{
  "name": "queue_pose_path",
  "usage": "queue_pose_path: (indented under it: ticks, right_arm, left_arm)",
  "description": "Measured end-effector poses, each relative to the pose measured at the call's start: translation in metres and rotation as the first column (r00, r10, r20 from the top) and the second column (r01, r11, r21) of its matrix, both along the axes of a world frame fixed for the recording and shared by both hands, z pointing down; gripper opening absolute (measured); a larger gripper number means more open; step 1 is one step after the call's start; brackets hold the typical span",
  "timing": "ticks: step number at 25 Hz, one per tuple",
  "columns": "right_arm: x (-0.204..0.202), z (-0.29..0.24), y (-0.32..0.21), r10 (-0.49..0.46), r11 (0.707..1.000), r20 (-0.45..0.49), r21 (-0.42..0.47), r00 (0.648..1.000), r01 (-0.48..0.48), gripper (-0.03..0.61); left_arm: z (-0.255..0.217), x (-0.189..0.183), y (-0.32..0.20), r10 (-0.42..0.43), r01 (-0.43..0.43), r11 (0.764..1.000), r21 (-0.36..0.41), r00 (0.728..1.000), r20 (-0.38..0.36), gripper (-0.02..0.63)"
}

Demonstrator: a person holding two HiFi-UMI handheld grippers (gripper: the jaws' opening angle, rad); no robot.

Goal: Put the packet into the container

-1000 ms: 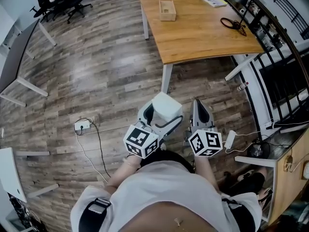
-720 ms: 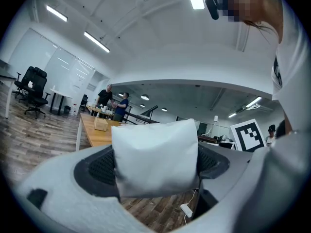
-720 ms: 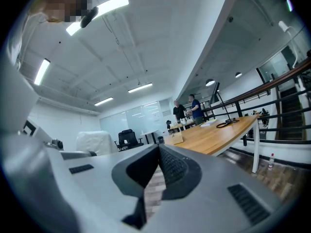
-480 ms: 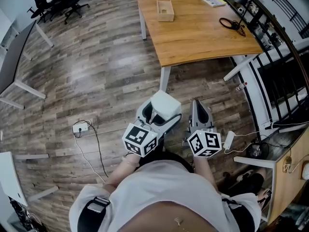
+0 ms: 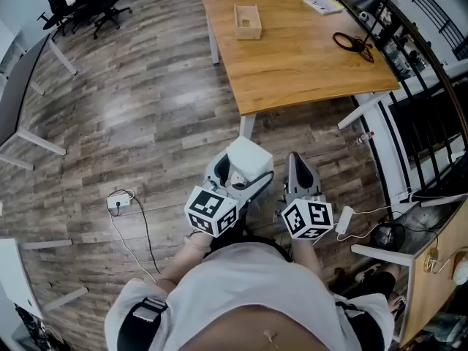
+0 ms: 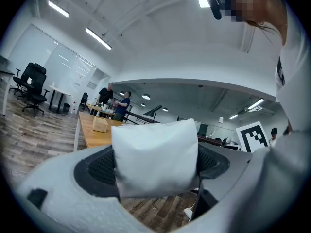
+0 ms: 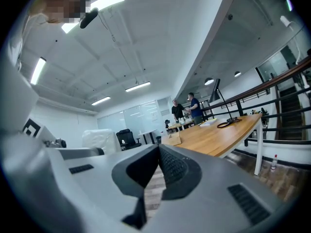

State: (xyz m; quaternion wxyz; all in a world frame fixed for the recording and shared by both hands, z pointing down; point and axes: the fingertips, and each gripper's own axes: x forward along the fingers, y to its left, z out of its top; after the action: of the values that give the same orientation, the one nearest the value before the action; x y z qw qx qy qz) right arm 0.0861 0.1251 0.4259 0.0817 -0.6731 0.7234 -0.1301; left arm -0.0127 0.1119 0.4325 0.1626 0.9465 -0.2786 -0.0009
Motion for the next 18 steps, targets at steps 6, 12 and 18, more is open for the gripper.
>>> queue_pose_path:
  ticks: [6,12,18]
  right_arm:
    - [0.014,-0.004,-0.047,-0.001,1.000,0.002,-0.001,1.000,0.001,0.011]
    - [0.027,-0.005,-0.090,0.004,1.000,0.019,-0.014,1.000,-0.004,0.011]
    - [0.036,-0.008,-0.128,0.009,1.000,0.021,-0.023,1.000,-0.009,0.011]
  left_arm:
    - [-0.001,0.013,-0.044,-0.003,0.003,1.000,-0.011,1.000,0.000,0.483]
    - [-0.004,0.030,-0.090,0.010,-0.009,1.000,-0.021,1.000,0.009,0.483]
    - [-0.006,0.041,-0.129,0.022,-0.022,0.999,-0.034,1.000,0.014,0.483]
